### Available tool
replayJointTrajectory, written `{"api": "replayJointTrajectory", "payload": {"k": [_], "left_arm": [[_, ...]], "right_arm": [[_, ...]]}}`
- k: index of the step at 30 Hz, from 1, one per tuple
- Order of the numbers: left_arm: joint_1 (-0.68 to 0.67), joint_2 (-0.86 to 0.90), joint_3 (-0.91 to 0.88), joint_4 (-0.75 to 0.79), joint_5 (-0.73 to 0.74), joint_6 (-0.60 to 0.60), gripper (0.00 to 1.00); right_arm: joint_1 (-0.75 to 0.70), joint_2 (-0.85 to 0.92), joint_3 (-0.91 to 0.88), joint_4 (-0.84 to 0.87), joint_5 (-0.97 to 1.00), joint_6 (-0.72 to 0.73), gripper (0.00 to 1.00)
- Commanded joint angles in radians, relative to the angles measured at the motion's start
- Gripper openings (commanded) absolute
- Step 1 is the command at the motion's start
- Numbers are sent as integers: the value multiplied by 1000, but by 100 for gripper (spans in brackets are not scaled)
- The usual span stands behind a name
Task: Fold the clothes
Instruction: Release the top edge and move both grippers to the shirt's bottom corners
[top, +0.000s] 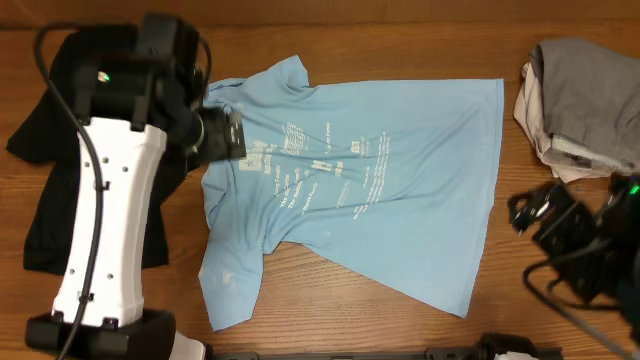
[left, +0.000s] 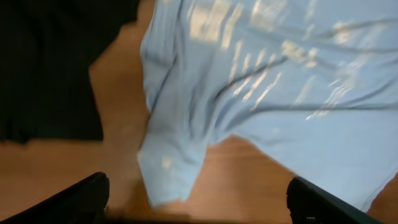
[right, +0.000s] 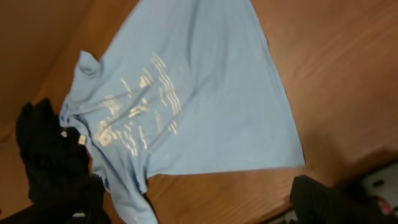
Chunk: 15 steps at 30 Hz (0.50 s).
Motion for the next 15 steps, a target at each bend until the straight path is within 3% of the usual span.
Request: {"api": "replayJointTrajectory", "payload": {"k": [1, 8, 15], "left_arm": [[-7, -117, -190, 35, -59, -223, 90], [-6, -256, -670, 217, -16, -600, 86], [-6, -276, -1027, 396, 84, -863, 88]], "right_arm": [[-4, -39, -130, 20, 8, 108, 100], [-4, -29, -403, 67, 113, 410, 97], [-4, 50, -599, 163, 113, 494, 99]]}}
